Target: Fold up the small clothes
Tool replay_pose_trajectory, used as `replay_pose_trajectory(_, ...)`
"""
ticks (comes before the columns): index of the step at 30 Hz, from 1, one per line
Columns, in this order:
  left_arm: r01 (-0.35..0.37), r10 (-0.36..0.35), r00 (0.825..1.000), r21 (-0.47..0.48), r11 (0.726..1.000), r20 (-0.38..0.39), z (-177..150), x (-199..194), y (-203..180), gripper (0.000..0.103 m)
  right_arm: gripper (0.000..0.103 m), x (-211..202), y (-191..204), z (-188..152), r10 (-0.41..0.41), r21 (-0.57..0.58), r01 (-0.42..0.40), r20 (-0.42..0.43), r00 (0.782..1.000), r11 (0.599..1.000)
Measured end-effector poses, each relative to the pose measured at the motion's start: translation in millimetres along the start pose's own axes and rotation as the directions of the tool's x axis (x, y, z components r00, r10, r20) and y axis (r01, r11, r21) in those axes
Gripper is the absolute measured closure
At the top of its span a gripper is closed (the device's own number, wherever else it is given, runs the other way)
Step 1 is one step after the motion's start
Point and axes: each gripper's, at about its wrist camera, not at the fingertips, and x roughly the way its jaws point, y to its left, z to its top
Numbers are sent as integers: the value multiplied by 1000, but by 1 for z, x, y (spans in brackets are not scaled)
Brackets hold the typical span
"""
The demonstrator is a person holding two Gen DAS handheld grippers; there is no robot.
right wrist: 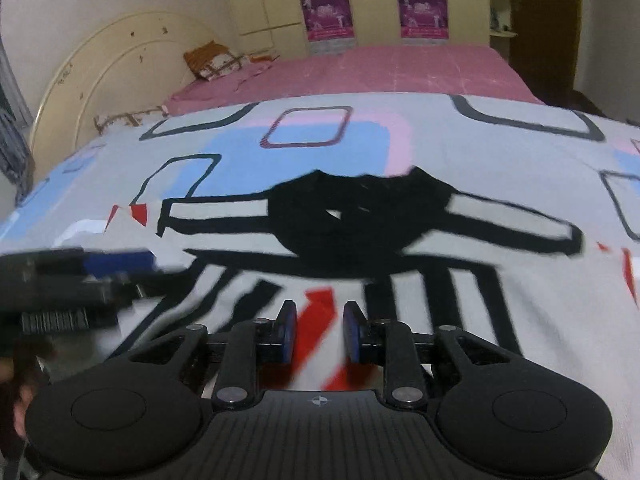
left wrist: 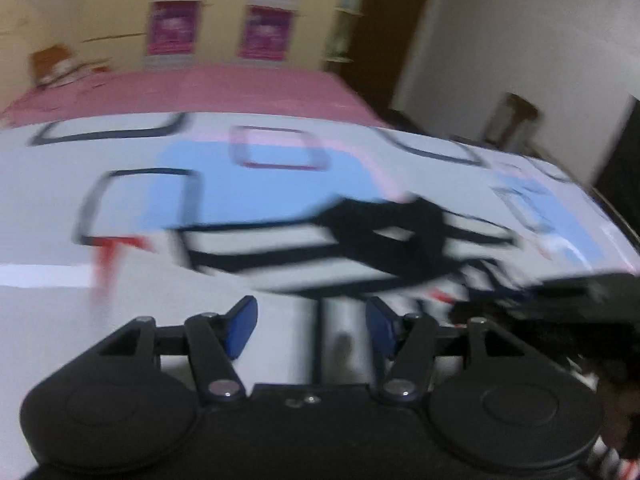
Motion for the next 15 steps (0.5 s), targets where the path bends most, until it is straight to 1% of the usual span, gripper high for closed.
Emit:
replay_pose_trajectory(2, -44, 44, 999, -27, 999, 4, 9, 7, 27, 44, 77, 12, 3, 8, -27, -15, 27, 0, 1000, 1000)
replay_pose_trajectory(4, -106, 105, 994, -30, 994, -30, 15, 17, 48, 46, 77, 26, -3, 14, -65, -9, 64, -18, 998, 998)
replay_pose_trajectory(5, -97, 95, 995, -49, 994, -42, 15, 22, 60, 47, 77, 30, -8, 16, -93, -5, 93, -24, 995, 996)
replay_pose_trajectory(6, -66, 63, 997, -64, 996, -34, 13, 21, 67, 47, 77, 31, -13, 17, -89, 10, 90, -20, 996, 996)
replay_pose_trajectory(7, -48, 46, 998, -56, 997, -32, 13, 20, 70, 47, 77, 32, -17, 17, -79, 23, 80, -23, 997, 997)
replay_pose_trajectory(8, -47, 46, 998, -30, 998, -36, 13, 18, 68, 48, 77, 31, -16, 19, -79, 20, 80, -28, 996, 997)
replay_pose_trajectory(9, -63, 62, 998, -22, 998, -33, 14, 12, 66, 49, 77, 27, -15, 20, -83, 22, 83, -20, 996, 996)
replay_pose_trajectory(10, -69, 69, 998, -25, 997, -2, 14, 2, 63, 49, 77, 20, -11, 22, -74, 31, 73, 2, 997, 997)
replay_pose_trajectory(11, -52, 53, 998, -31, 998, 38, 13, -8, 60, 47, 77, 13, -5, 24, -40, 34, 39, 30, 999, 999)
replay_pose_trajectory(12, -31, 33, 998, -36, 999, 59, 11, -15, 54, 46, 77, 10, 2, 25, -15, 23, 14, 39, 999, 1000)
replay_pose_trajectory(15, -21, 21, 999, 15, 1000, 38, 2, -22, 27, 44, 77, 17, 33, 26, 54, -41, -53, 6, 999, 998)
